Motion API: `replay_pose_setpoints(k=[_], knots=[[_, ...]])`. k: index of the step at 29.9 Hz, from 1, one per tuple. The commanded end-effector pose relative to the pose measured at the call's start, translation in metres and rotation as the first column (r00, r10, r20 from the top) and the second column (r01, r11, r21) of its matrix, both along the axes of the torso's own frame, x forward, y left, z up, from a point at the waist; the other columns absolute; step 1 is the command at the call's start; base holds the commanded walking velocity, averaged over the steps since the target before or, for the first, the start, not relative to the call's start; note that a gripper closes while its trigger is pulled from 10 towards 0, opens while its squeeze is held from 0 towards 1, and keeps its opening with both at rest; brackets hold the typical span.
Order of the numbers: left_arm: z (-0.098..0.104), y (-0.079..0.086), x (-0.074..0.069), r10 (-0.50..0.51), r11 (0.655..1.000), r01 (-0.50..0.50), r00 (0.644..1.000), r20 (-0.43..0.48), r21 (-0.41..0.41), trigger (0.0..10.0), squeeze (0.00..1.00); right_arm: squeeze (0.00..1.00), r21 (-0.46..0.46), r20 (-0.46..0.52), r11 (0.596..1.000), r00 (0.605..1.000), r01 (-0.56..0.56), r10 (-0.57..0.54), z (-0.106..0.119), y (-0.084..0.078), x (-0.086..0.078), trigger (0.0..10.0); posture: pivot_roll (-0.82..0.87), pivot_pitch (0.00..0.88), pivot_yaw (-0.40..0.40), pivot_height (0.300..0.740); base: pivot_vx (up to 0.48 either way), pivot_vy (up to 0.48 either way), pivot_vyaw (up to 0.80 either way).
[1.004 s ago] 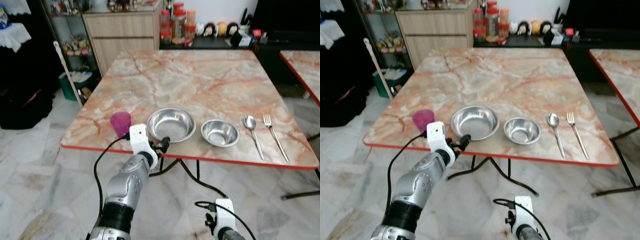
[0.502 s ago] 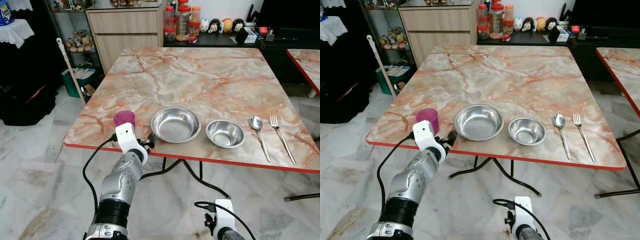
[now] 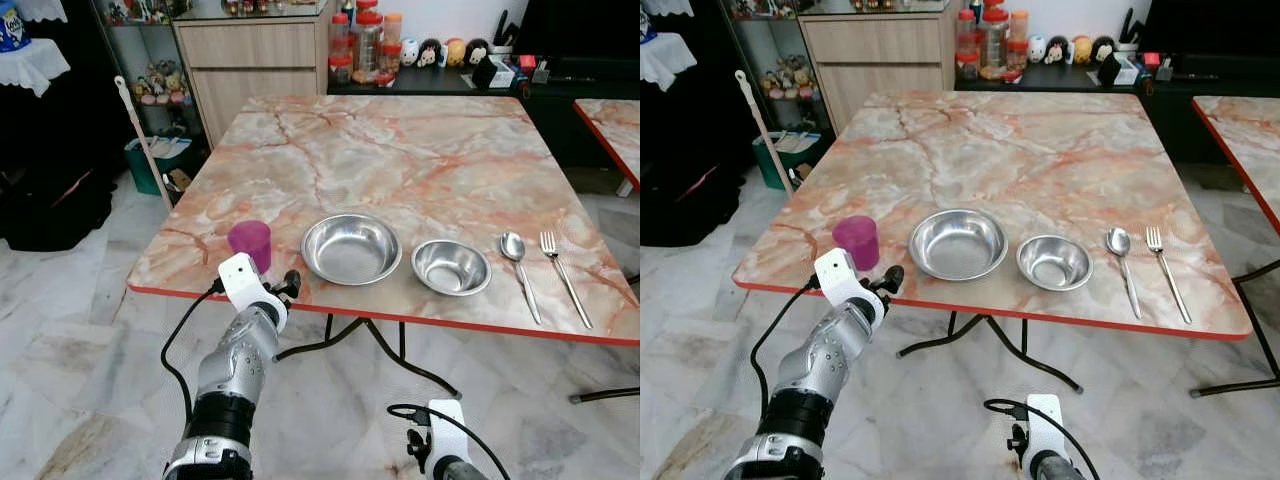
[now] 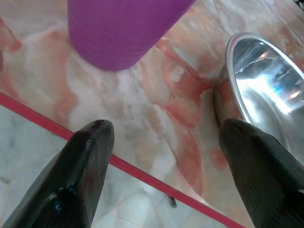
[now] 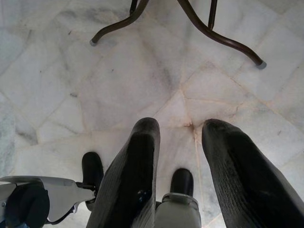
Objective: Setting the table
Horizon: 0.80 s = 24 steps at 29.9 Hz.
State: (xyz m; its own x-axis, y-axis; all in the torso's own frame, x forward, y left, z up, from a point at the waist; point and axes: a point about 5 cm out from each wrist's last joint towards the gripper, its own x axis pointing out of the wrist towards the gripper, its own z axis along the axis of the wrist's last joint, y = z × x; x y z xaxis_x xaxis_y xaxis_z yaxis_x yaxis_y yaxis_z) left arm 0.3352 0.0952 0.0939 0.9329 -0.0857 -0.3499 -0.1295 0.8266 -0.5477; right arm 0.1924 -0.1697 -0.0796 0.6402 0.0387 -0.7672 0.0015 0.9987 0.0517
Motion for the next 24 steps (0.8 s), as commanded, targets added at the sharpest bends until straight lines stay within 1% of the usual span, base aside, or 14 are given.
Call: replay_pose_setpoints(k=[1,4,8,12,14,16,20,22,23,24], knots=[[0.032,-0.031,0.013,-0.05,0.996,0.057,0.995,0.084,-0.074,10.0,0.0,0.0,0.006,0.004,1.0,1.0,0.001,-0.001,0.001,0.001,0.003,10.0,-0.14,0.0,0.047,0.74,0.0,0.0,0.0],[0.044,-0.037,0.015,-0.088,0.992,0.099,0.987,0.135,-0.073,10.0,0.0,0.0,0.007,0.005,1.0,1.0,0.006,-0.006,0.001,0.001,0.003,10.0,-0.14,0.0,0.048,0.74,0.0,0.0,0.0],[0.052,-0.04,0.012,-0.126,0.99,0.135,0.978,0.168,-0.048,10.0,0.0,0.0,0.009,0.003,1.0,1.0,0.01,-0.01,0.001,0.001,0.002,10.0,-0.14,0.0,0.051,0.74,0.0,0.0,0.0],[0.049,-0.042,0.009,-0.15,0.987,0.157,0.975,0.161,-0.036,10.0,0.0,0.0,0.012,0.0,1.0,1.0,0.01,-0.01,0.001,0.001,0.002,10.0,-0.14,0.0,0.051,0.74,0.0,0.0,0.0],[0.043,-0.046,0.006,-0.197,0.979,0.202,0.967,0.159,-0.017,10.0,0.0,0.0,0.015,0.0,1.0,1.0,0.006,-0.006,0.0,0.003,0.001,10.0,-0.13,0.0,0.055,0.74,0.0,0.0,0.0],[0.04,-0.05,0.005,-0.221,0.975,0.224,0.963,0.155,0.002,10.0,0.0,0.0,0.016,0.001,1.0,1.0,0.003,-0.003,0.0,0.004,0.001,10.0,-0.13,0.0,0.055,0.74,0.0,0.0,0.0],[0.037,-0.051,0.004,-0.226,0.974,0.226,0.961,0.16,0.019,10.0,0.0,0.0,0.016,0.0,1.0,1.0,0.001,-0.001,0.0,0.004,0.001,10.0,-0.13,0.0,0.057,0.74,0.0,0.0,0.0],[0.038,-0.055,0.004,-0.272,0.962,0.269,0.936,0.225,0.043,10.0,0.0,0.0,0.016,0.001,1.0,1.0,0.0,0.0,0.0,0.005,0.001,10.0,-0.13,0.0,0.058,0.74,0.0,0.0,0.0],[0.039,-0.057,0.003,-0.295,0.955,0.294,0.92,0.257,0.044,10.0,0.0,0.0,0.016,0.002,1.0,1.0,0.0,0.0,0.0,0.005,0.001,10.0,-0.13,0.0,0.057,0.74,0.0,0.0,0.0],[0.042,-0.06,0.001,-0.323,0.943,0.33,0.895,0.307,0.029,10.0,0.0,0.0,0.017,0.002,1.0,1.0,0.0,0.0,0.0,0.005,0.001,10.0,-0.14,0.0,0.058,0.74,0.0,0.0,0.0]])
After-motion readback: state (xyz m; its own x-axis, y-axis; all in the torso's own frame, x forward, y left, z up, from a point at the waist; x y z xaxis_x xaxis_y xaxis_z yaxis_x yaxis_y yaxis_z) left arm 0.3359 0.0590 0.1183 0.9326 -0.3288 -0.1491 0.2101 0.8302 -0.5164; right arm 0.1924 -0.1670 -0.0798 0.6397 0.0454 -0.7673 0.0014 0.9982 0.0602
